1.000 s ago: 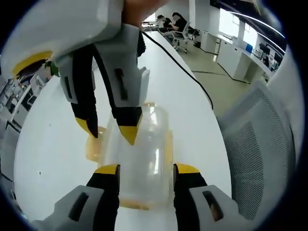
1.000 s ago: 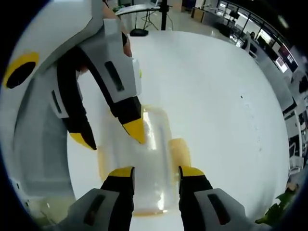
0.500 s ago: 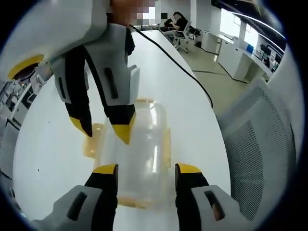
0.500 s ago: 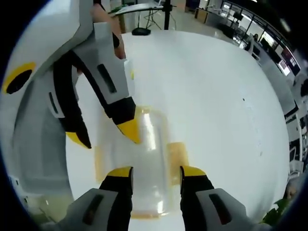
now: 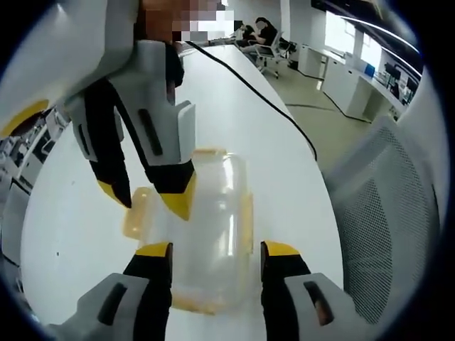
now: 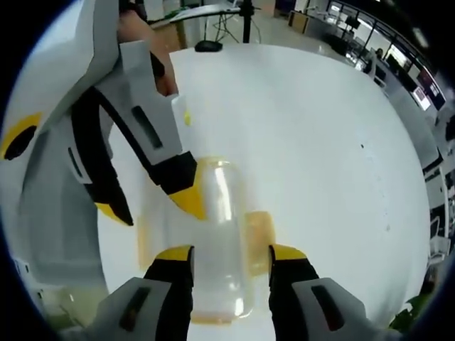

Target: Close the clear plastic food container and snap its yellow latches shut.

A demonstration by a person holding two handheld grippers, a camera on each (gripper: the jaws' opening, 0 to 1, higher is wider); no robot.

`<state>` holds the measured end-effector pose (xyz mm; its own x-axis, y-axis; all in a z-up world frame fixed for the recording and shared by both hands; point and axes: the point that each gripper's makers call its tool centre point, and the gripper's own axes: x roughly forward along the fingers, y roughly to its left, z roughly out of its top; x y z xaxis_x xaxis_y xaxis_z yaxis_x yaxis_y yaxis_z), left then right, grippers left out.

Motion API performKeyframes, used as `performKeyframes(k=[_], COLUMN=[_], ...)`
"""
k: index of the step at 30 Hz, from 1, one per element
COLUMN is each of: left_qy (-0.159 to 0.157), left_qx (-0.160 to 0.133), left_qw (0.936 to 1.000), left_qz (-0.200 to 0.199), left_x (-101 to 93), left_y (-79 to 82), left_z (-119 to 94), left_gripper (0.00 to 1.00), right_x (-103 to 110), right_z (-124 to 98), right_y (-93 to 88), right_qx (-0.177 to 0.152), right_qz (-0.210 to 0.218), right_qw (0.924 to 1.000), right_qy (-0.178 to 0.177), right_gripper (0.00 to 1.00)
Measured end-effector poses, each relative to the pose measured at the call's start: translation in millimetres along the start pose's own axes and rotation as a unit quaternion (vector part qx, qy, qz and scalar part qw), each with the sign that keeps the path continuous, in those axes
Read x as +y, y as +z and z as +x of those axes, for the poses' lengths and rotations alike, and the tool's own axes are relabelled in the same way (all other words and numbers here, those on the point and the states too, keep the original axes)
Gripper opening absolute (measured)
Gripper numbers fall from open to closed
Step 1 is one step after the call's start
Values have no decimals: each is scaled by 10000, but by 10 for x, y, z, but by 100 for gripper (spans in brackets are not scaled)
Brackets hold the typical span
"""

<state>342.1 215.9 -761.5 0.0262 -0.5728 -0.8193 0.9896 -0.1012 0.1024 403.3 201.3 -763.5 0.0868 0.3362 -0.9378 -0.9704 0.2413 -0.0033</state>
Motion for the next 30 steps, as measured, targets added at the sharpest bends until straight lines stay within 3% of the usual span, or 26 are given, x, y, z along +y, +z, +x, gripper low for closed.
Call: performKeyframes(k=[30], left_qy=[563], left_qx=[57], left_qw=[9984], left_qz=[-55], left_x=[7], left_y=[14], left_z=[63], left_gripper=[52], right_x=[14], right_z=[69], right_y=[13], right_qx=[251], right_qz=[0], right_qw=[9974], right_qy=[669], right_gripper=[40])
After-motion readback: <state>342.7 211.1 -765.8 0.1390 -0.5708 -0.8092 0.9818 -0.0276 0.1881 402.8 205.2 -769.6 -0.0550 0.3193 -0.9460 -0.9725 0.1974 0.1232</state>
